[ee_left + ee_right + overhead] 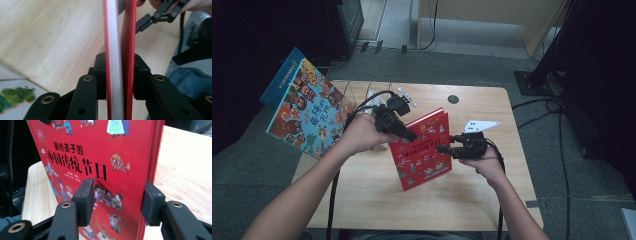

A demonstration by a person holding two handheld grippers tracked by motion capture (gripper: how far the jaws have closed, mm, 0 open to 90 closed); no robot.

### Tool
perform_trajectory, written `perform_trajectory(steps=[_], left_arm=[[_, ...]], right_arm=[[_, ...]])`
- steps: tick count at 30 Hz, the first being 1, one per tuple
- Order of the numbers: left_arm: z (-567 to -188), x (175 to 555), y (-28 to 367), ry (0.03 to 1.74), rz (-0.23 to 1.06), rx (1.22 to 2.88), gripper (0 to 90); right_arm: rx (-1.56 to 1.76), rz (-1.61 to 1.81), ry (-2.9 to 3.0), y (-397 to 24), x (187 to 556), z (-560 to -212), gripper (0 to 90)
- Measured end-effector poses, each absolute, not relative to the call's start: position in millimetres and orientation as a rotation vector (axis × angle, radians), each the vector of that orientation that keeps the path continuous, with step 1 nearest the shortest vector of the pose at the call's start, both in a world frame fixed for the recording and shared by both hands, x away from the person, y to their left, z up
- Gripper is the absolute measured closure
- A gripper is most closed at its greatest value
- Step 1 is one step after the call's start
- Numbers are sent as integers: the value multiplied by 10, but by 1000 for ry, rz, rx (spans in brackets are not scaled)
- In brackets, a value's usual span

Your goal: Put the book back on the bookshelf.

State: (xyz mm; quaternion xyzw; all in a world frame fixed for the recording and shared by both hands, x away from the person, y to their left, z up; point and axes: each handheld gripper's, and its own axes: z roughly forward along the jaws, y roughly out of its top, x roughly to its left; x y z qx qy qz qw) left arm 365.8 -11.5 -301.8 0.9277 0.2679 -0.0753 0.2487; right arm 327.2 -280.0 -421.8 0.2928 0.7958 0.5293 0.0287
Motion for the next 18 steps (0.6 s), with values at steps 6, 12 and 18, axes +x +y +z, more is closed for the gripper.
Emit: perform_trajectory(steps=[6, 12, 18], left_arm=[[-2974, 3596, -73, 764, -224, 2515, 797], [-2873, 3531, 94, 794, -231, 2472, 799], [-2834, 3516, 368, 880, -241, 2394, 800]], right_arm=[[895, 1594, 2440, -2861, 3226, -4213, 480], [969, 1541, 2392, -2980, 3218, -4296, 466], [967, 1455, 2447, -2968, 3221, -4451, 486]])
